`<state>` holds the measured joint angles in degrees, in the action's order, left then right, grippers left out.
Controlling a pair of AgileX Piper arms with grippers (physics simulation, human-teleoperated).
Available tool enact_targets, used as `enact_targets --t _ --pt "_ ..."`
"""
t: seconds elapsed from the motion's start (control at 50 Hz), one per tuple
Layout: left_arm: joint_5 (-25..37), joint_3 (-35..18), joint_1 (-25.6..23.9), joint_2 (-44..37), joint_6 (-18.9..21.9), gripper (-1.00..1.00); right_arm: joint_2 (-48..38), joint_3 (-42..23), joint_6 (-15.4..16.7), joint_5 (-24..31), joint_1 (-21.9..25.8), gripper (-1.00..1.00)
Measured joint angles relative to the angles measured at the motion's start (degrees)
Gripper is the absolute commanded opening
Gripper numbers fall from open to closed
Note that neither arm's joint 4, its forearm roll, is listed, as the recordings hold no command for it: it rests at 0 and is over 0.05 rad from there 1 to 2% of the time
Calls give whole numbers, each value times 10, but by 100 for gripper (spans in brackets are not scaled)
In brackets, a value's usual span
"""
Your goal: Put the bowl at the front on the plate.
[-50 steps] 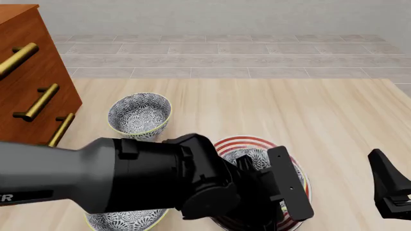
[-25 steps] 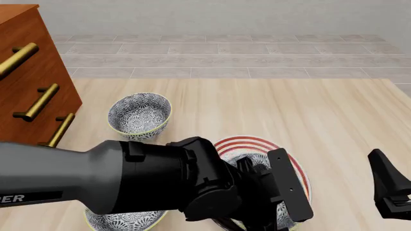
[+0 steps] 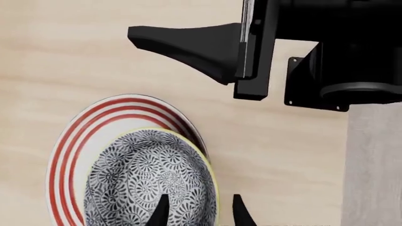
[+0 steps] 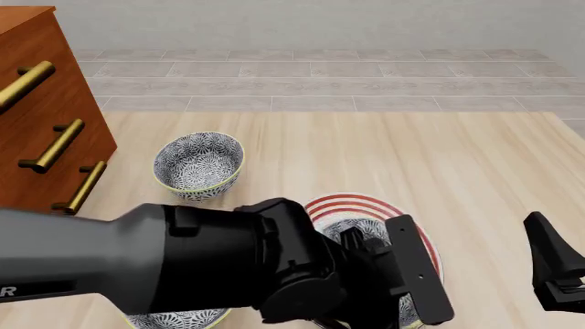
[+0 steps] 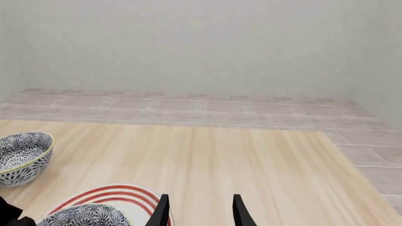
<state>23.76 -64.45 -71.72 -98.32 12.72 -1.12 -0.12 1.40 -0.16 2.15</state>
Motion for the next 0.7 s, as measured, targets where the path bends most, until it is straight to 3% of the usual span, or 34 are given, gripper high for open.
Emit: enact_targets --t 0.7 --pt "63 -20 -18 72 5 100 8 -1 8 8 4 100"
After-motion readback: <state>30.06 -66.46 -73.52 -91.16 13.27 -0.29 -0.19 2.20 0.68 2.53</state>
